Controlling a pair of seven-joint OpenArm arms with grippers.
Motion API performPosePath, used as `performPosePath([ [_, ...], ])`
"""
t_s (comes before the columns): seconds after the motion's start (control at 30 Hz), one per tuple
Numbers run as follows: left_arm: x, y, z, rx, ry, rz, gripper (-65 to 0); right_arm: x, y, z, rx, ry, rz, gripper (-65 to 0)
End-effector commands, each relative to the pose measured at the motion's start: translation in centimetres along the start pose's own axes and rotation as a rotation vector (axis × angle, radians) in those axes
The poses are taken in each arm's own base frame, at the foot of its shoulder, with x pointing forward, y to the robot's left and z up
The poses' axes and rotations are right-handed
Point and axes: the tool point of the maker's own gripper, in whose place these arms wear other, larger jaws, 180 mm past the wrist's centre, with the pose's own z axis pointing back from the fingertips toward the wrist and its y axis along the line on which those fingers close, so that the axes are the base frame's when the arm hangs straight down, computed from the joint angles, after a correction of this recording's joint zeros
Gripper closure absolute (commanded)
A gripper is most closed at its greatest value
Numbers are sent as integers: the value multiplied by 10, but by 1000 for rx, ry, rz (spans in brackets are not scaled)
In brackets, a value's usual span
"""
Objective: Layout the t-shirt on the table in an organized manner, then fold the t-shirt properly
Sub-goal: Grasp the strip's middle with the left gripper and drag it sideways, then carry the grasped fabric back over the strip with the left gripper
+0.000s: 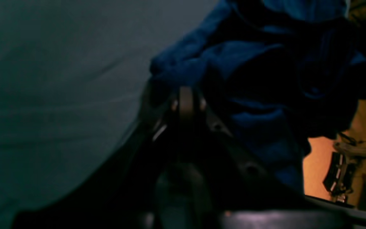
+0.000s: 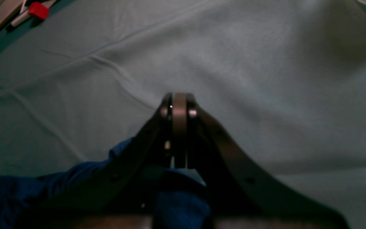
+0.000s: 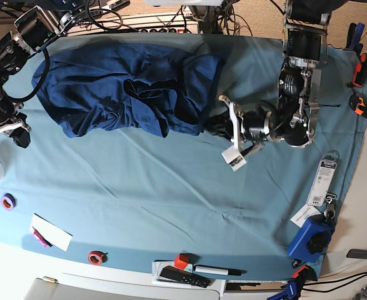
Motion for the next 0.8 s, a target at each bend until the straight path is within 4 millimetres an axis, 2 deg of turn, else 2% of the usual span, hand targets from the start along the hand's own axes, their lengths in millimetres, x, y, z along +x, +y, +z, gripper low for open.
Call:
performPosePath([
  [0.0, 18, -2, 4, -4, -50, -27, 0, 22, 1, 5, 6, -63, 25, 0],
  [0.4, 26, -28, -6, -108, -108, 8, 0, 22, 1, 5, 6, -63, 25, 0],
  [0.77, 19, -82, -46, -234, -41, -97, 0, 22, 1, 5, 6, -62, 25, 0],
])
